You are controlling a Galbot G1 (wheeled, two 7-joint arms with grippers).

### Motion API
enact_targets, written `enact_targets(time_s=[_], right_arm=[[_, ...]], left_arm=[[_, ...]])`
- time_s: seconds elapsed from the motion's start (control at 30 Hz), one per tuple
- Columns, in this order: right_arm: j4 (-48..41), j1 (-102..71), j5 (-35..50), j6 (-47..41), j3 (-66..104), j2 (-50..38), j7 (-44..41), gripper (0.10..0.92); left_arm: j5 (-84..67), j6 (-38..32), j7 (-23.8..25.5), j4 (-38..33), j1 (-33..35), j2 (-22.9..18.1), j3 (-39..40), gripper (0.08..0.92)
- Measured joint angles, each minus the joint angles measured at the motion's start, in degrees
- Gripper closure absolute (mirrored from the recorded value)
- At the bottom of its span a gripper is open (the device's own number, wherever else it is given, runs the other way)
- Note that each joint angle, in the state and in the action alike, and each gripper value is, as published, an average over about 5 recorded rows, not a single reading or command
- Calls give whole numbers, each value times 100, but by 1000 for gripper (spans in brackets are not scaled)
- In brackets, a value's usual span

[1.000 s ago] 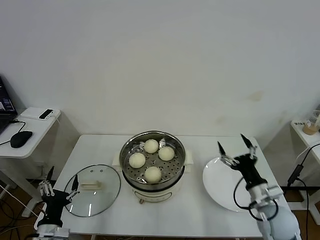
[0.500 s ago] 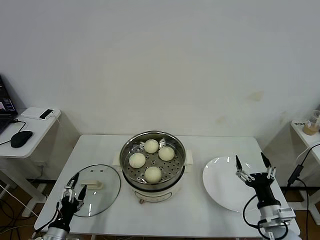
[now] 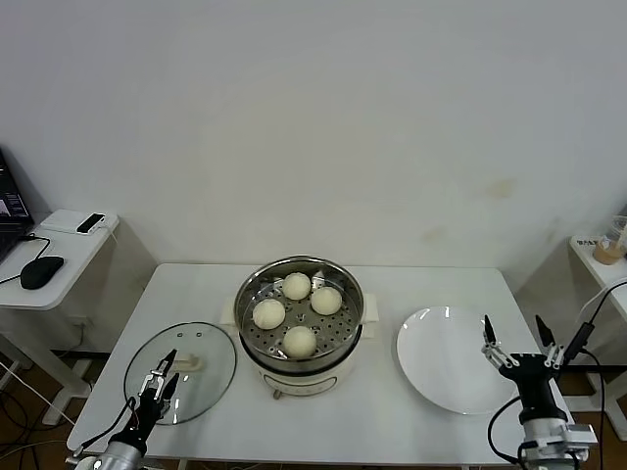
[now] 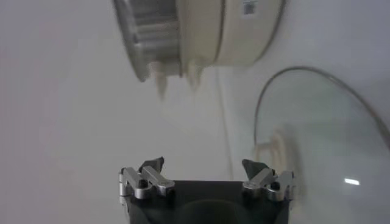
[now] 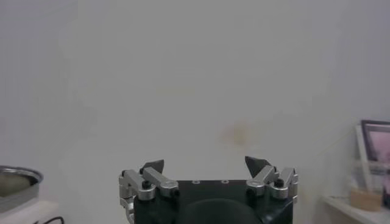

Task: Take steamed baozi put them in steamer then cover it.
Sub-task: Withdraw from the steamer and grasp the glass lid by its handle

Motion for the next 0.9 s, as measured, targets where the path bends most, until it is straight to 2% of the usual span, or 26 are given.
enact_targets(time_s=[0.9], right_arm=[[7, -346, -226, 77, 80, 297, 76, 203]], left_arm=[[293, 44, 5, 1270, -1277, 295, 467, 177]])
